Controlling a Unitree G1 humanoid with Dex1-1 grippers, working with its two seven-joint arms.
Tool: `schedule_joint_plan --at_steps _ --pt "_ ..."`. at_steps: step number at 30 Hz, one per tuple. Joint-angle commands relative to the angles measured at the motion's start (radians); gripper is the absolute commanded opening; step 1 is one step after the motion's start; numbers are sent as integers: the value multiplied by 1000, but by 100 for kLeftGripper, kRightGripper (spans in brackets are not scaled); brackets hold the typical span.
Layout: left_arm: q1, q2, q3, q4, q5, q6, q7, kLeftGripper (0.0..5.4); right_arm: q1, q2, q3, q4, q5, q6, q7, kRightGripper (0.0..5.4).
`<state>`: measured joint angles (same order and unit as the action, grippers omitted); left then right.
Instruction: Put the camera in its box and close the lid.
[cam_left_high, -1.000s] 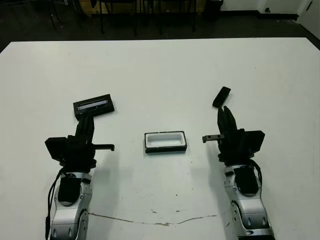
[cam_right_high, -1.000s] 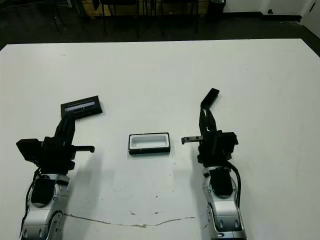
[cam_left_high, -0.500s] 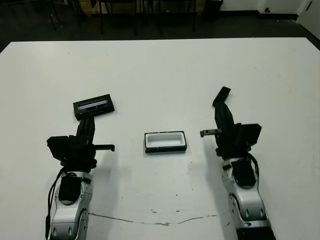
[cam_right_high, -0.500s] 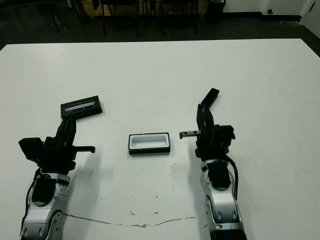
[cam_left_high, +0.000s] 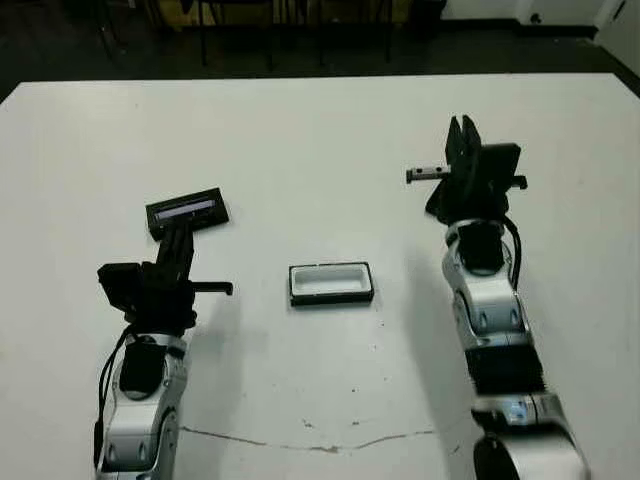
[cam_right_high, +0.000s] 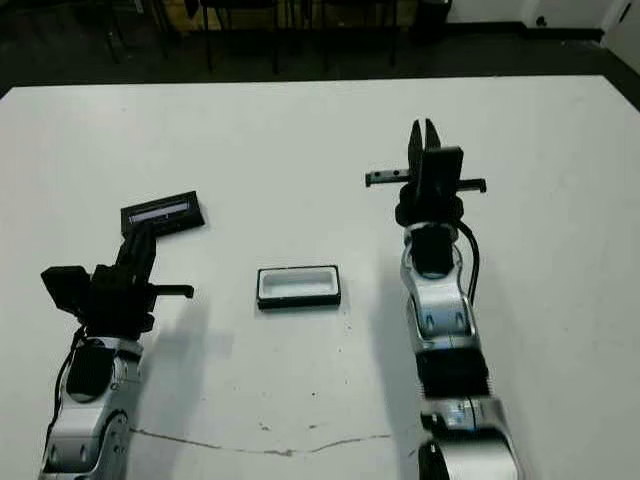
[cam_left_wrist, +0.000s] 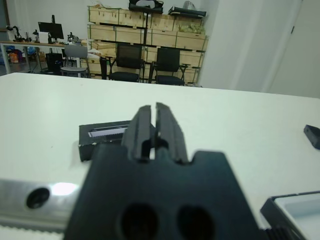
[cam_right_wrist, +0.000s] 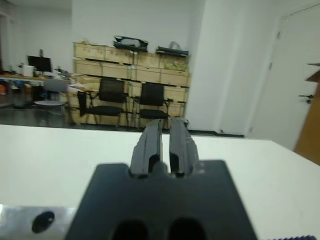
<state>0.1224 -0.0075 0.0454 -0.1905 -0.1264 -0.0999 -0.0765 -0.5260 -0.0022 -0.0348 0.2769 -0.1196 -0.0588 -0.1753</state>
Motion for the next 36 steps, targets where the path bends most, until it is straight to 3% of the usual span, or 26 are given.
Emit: schedule_joint_plan --at_steps 1,4,7,11,17,26,32,36 --pt "3 11 -4 14 6 24 -4 0 -101 2 -39 134 12 34 -58 1" --pt "13 14 -4 1 8 27 -4 0 -209 -9 -57 270 6 22 -109 1" --pt "24 9 -3 -5 9 25 4 0 -311 -4 -92 369 54 54 -116 29" --pt "32 7 -4 4 19 10 7 0 -445 -17 -116 498 98 140 -97 91" --pt "40 4 -6 8 11 5 4 0 -561 -17 -149 668 147 169 -76 197" --pt "48 -3 -13 -1 8 21 15 0 -602 5 -190 779 196 163 -112 355" --pt "46 -3 -15 7 3 15 6 0 -582 9 -177 830 182 122 -142 460" --pt "51 -6 -24 -14 14 40 18 0 -583 7 -172 863 172 132 -193 528"
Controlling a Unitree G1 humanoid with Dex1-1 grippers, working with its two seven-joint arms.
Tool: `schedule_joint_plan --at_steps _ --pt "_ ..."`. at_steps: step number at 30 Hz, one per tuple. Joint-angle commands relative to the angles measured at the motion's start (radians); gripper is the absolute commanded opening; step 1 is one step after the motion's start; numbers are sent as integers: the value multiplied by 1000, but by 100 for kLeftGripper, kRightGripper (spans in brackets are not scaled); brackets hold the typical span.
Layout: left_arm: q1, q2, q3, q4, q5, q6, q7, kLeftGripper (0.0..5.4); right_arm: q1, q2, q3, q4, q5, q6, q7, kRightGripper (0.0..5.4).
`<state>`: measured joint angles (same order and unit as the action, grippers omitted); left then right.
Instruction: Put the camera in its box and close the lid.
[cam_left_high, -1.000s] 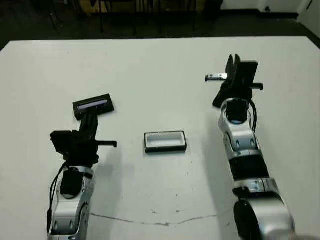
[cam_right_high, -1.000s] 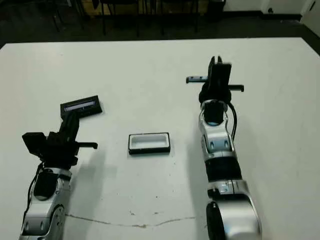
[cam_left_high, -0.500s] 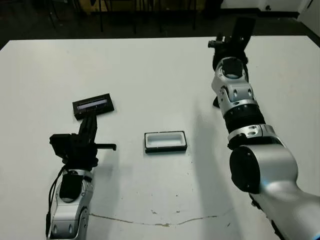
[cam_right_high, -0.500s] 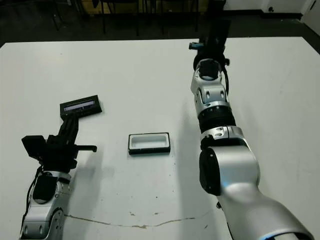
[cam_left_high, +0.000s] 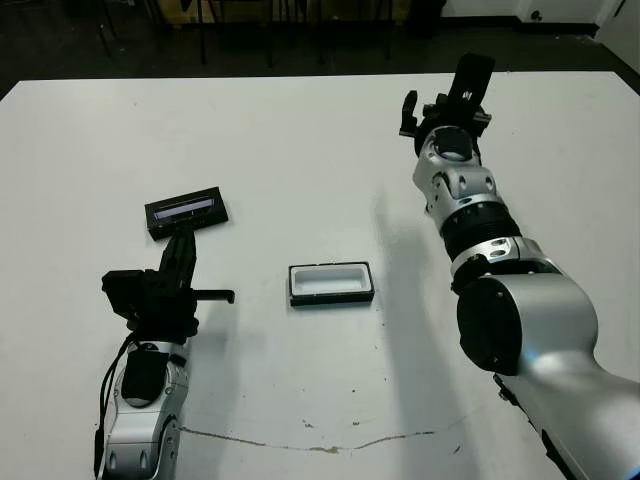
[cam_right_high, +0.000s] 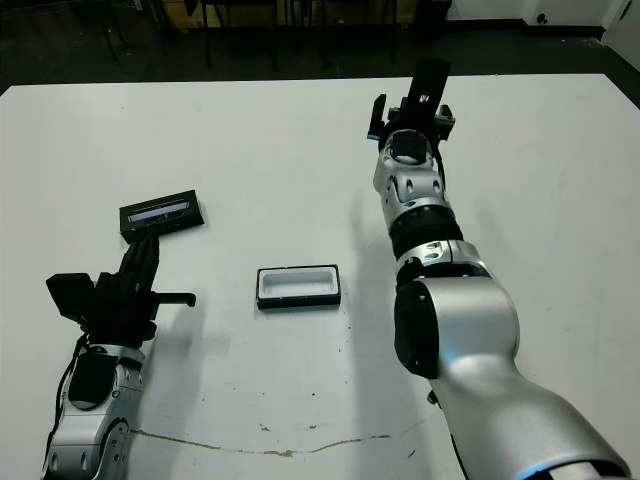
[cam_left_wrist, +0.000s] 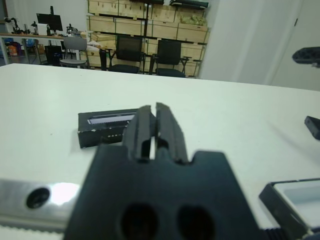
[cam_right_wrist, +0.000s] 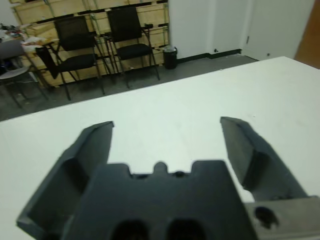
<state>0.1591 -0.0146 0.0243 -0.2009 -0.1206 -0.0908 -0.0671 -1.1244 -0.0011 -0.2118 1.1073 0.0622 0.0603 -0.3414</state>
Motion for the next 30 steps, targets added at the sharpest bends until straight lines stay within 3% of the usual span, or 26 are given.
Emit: schedule_joint_plan --at_steps 1,12,26,30 --pt "14 1 -4 -5 7 33 8 0 15 8 4 37 -8 17 -36 538" --pt "18 2 -10 -8 10 31 7 0 46 26 -23 95 16 -4 -59 538" --pt "39 8 -10 -7 -8 24 -18 0 96 39 19 130 -32 0 -91 538" --pt "49 5 -8 -26 -16 59 -14 0 93 56 -22 135 5 18 -131 538"
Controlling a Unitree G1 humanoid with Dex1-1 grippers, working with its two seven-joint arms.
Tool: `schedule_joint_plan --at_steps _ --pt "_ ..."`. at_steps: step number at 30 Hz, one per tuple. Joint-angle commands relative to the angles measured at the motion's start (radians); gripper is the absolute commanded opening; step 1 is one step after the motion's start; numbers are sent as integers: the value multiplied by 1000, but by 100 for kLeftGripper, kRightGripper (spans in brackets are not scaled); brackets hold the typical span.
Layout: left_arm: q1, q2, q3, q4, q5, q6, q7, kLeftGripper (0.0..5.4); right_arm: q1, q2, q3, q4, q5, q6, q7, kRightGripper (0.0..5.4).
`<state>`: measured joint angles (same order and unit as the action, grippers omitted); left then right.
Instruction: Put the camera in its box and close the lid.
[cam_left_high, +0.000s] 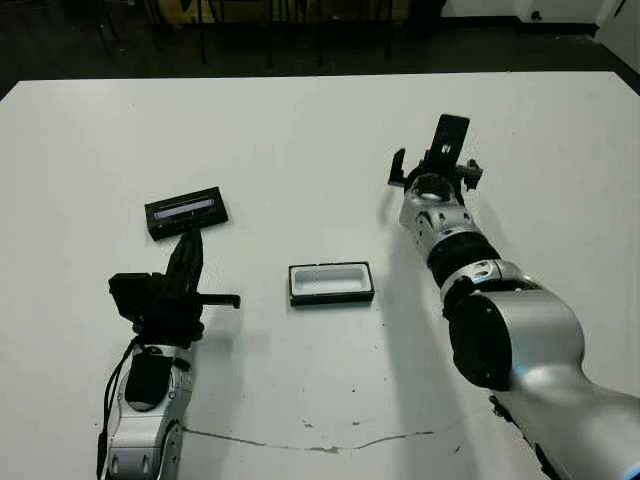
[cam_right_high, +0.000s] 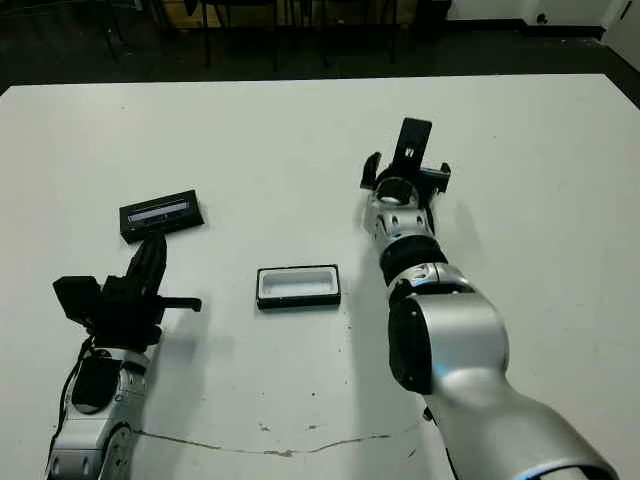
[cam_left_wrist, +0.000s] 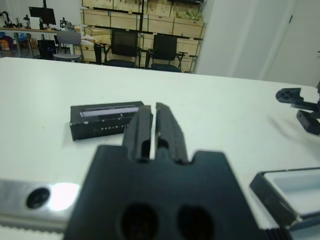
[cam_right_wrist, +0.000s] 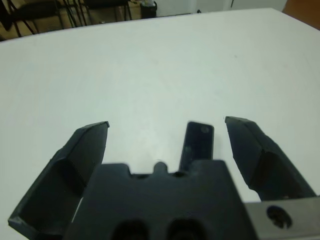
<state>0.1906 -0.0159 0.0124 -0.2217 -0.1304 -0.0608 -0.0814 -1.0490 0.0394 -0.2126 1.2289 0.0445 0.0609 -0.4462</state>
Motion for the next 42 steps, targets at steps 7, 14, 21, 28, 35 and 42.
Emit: schedule_joint_plan --at_steps 7,14,21,28,35,42 --pt "25 8 3 -13 -6 38 -2 0 35 26 2 17 -12 -6 -85 534" --pt "14 9 11 15 -22 19 -21 0 78 41 -53 11 39 -136 -46 534" --pt "16 13 11 10 -27 24 -29 0 80 32 -52 32 42 -88 -24 534" --pt "19 12 12 10 -28 20 -31 0 80 32 -30 38 17 -37 -66 534" --pt "19 14 13 6 -28 30 -30 0 90 37 -14 42 0 -34 -97 534" --pt "18 14 18 0 -12 38 -11 0 77 51 -8 49 -19 7 -201 526"
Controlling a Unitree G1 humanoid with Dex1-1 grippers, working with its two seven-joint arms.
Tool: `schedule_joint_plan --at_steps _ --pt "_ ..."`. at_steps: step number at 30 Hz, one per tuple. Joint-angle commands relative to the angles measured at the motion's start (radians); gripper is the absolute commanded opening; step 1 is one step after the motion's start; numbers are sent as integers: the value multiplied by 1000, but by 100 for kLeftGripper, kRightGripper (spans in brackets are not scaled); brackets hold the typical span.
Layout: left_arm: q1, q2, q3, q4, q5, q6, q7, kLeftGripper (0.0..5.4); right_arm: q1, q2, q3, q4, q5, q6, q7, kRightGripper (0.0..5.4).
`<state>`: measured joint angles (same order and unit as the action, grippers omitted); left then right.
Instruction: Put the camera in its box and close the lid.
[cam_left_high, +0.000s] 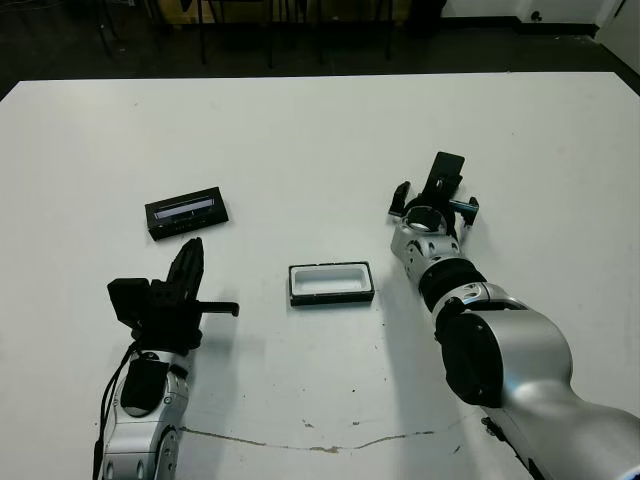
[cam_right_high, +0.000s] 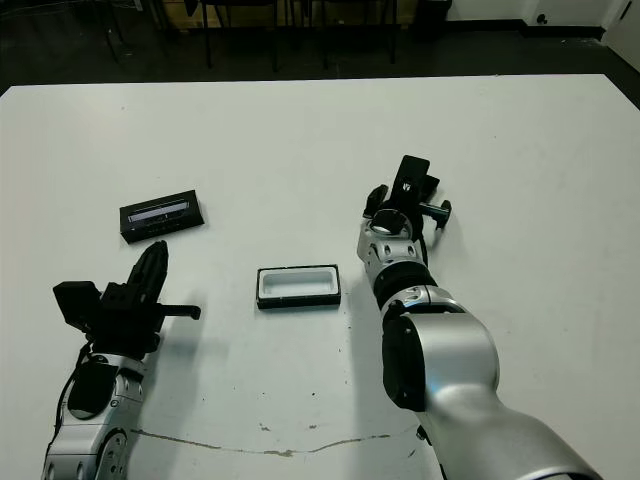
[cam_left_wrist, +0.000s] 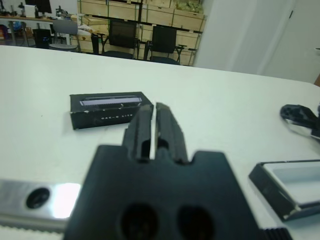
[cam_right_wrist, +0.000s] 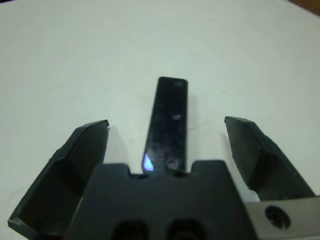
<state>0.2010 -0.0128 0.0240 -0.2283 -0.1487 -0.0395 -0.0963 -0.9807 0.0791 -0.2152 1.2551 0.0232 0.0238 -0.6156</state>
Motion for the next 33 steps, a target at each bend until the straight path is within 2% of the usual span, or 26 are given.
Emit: schedule_joint_plan --at_steps 1,8,11,15,19,23,25,27,33 --pt "7 11 7 6 4 18 3 0 8 12 -3 25 0 49 -42 519" --pt "13 10 8 -6 23 28 26 0 38 1 39 26 -54 33 -47 409" --pt "16 10 6 -13 24 32 31 0 44 2 25 14 -40 24 -33 353" --pt "18 11 4 -17 24 31 29 0 52 10 -28 0 15 -14 3 283" --pt "20 11 4 -19 18 31 24 0 49 15 -66 -2 58 -2 22 210" --pt "19 11 4 -18 19 30 25 0 23 24 -200 -4 205 15 54 140" --pt "18 14 5 -17 19 31 23 0 16 20 -230 0 235 20 71 104" --pt "17 14 5 -14 15 26 19 0 19 13 -222 3 227 29 95 79" --pt "17 15 3 -18 20 35 20 0 26 10 -200 -15 209 45 117 76"
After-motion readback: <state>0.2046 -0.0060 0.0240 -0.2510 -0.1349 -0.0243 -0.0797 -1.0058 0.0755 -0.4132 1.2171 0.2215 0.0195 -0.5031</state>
